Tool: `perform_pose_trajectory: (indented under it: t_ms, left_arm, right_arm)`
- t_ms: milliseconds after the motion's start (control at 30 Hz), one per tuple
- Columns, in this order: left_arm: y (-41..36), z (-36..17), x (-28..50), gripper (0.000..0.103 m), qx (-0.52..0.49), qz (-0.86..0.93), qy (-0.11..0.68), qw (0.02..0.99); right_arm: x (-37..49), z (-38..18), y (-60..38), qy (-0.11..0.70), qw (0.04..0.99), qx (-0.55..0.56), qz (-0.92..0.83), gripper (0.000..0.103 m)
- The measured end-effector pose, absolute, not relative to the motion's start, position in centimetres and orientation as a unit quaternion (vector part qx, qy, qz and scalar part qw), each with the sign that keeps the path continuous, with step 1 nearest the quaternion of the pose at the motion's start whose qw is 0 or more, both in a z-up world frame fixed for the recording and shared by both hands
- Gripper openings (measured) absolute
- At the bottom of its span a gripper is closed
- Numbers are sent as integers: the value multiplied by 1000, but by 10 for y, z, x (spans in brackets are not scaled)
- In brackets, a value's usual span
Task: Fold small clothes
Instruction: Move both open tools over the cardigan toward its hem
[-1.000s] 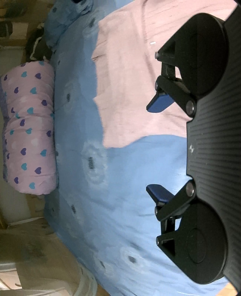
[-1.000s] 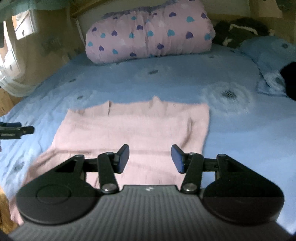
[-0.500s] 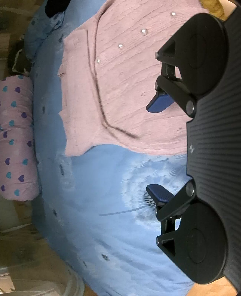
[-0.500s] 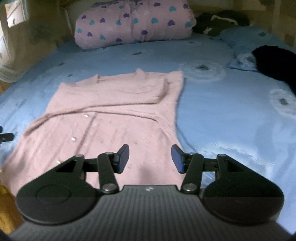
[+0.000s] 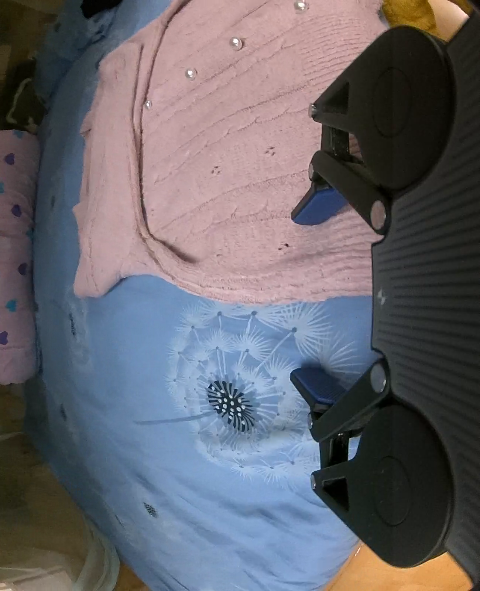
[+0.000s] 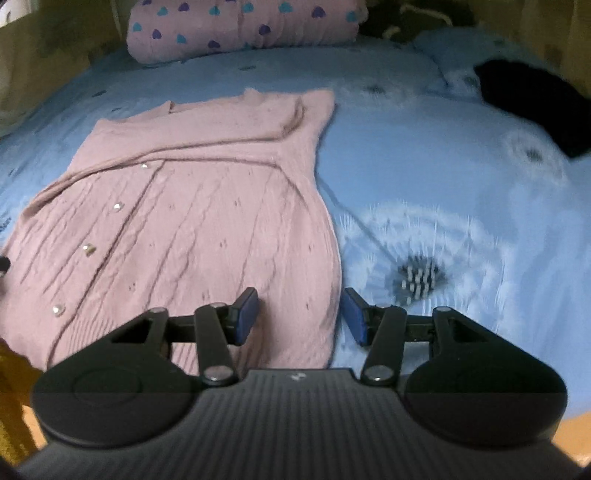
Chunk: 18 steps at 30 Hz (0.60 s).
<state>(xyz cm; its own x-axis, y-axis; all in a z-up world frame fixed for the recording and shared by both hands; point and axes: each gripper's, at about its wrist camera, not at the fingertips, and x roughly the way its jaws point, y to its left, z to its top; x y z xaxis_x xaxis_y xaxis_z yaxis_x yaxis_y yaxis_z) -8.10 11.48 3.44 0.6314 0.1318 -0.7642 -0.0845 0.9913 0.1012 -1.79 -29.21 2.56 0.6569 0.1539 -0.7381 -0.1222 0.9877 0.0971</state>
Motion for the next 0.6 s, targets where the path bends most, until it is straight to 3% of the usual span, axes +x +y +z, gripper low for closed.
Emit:
perform_pose_trajectory:
  t_ms: [333,600]
  left_arm:
    - [114,38,-88,81,11,6,431,902]
    - [121,43,-89,80,-23,-56,447,892]
  right_arm:
    - [-25,27,-292,409,906,32,99,55]
    - [-22,28,-302,446,870,128,169,55]
